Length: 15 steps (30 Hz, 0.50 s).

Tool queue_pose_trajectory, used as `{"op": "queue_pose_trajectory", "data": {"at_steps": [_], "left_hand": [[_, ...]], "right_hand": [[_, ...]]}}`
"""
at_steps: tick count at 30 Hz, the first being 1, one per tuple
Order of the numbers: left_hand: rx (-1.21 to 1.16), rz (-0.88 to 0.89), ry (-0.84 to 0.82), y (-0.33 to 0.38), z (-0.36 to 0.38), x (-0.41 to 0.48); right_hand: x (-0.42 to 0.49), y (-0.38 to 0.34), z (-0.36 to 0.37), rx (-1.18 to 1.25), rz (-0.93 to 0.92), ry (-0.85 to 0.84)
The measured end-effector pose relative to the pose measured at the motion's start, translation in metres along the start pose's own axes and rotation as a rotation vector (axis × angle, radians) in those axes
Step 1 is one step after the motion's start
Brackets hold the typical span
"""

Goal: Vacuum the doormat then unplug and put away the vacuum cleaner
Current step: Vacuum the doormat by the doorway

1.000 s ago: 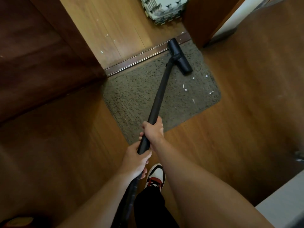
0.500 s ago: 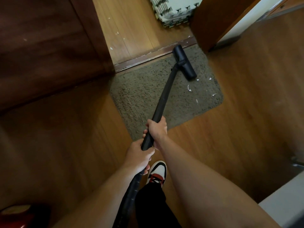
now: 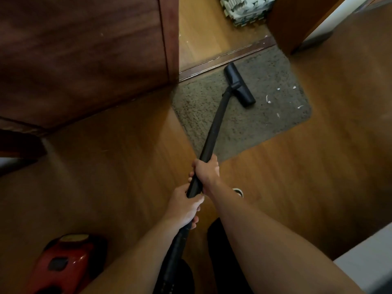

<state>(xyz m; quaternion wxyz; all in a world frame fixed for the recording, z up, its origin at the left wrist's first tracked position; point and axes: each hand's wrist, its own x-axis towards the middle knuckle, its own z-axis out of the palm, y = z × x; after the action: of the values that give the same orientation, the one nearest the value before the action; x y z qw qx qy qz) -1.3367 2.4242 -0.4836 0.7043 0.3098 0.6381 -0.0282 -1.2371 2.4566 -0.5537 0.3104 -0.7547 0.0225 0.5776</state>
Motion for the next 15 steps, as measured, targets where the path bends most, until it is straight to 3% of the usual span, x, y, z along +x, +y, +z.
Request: {"op": "queue_pose_trajectory", "data": {"at_steps": [10,15], "left_hand": [[0.235,0.072,-0.101,-0.064,-0.049,-0.024],[0.189,0.042,-0.106,-0.081,-0.04,-0.023]], "right_hand": [[-0.034,0.075,0.03,0.071,0.021,0.128],[-0.041,0.086,0.025,0.07,0.011,0.142]]}}
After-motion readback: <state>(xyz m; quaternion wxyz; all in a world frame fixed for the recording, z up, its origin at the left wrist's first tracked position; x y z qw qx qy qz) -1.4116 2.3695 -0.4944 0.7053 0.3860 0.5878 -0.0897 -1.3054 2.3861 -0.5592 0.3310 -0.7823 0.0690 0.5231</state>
